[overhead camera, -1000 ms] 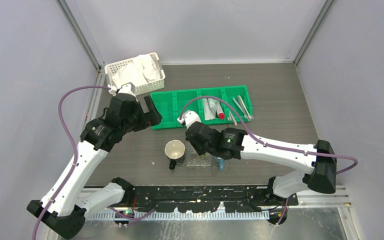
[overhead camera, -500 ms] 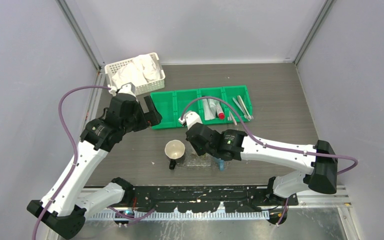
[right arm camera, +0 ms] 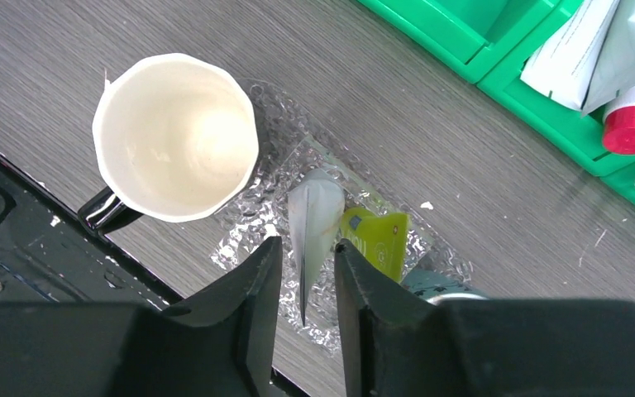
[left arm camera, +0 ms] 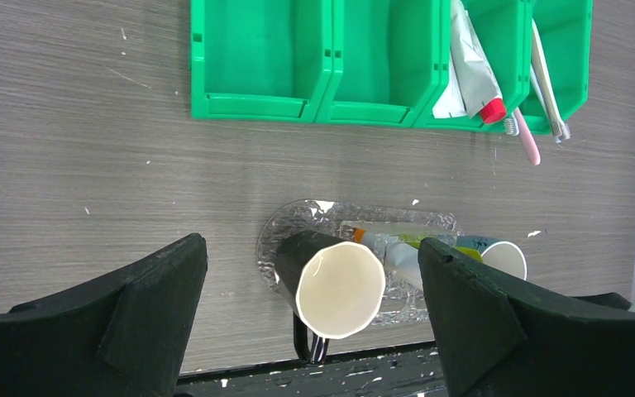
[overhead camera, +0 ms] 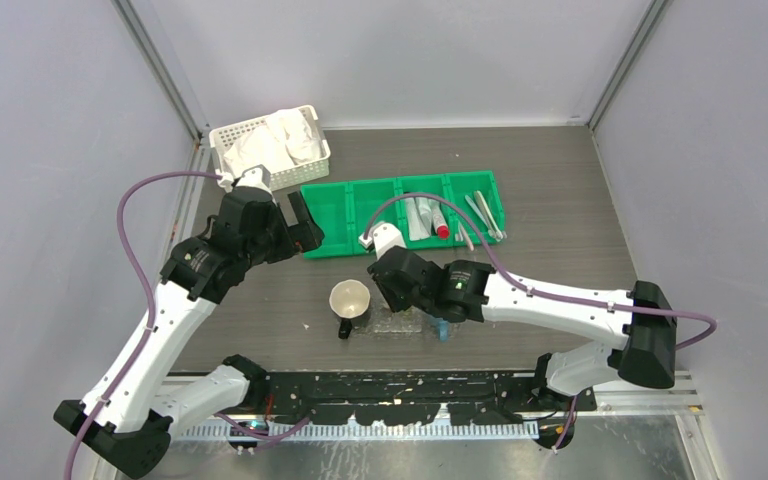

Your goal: Prepare toiletry sets of a toothbrush and toothpaste on the tray

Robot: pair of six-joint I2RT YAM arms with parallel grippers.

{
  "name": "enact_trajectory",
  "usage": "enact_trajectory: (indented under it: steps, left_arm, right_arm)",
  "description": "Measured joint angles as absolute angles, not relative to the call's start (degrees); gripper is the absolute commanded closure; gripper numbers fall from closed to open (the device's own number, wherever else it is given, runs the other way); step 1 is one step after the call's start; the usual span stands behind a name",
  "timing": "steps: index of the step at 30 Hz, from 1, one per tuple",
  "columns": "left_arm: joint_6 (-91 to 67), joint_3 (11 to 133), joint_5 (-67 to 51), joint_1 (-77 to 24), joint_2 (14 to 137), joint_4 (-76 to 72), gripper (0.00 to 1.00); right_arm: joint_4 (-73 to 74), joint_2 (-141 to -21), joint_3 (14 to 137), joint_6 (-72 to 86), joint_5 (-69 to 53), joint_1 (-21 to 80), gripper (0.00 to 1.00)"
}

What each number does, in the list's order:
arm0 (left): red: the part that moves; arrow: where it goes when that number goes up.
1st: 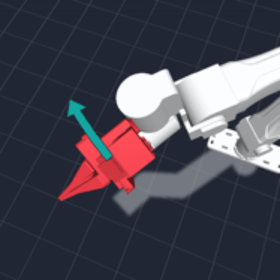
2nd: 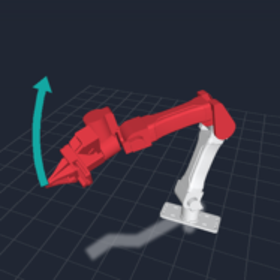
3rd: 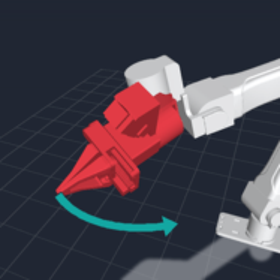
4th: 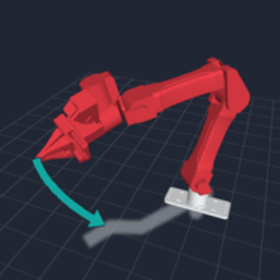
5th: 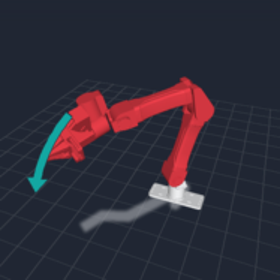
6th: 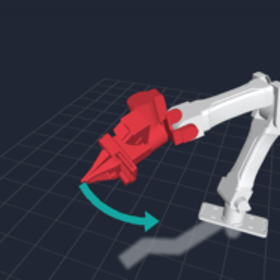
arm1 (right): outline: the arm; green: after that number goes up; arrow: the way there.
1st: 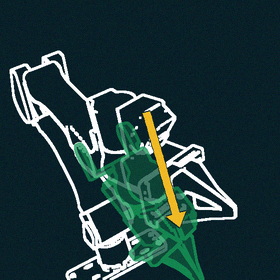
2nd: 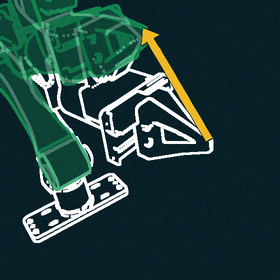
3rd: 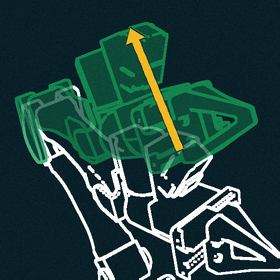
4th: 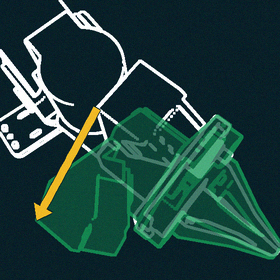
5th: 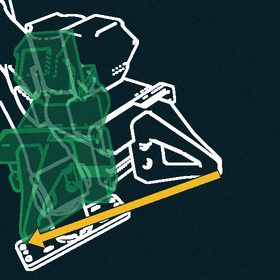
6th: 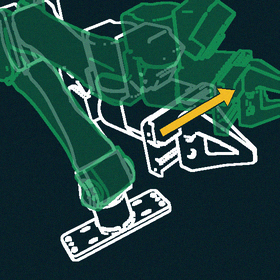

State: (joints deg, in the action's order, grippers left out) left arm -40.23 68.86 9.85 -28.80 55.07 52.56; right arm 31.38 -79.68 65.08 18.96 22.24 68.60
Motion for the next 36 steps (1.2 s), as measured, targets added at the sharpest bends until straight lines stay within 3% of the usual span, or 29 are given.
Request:
enact_trajectory:
  steps: [14,20,25,36]
  left_arm:
    - [-40.23,68.55,9.85,-28.8,55.02,52.49,0.0]
    - [-40.23,67.96,9.85,-28.8,54.72,52.49,0.0]
    - [-40.25,67.57,9.82,-28.8,53.95,52.4,0.0]
    - [-40.03,66.87,9.82,-28.8,53.74,52.16,0.0]
  right_arm:
    - [37.56,-71.66,73.67,19.07,25.3,67.31,0.55]
    - [34.57,-67.96,70.65,18.0,24.71,50.37,0.56]
    - [30.7,-73.47,65.32,16.36,22.13,41.63,0.6]
    - [20.71,-89.19,63.31,13.65,19.33,40.6,0.61]
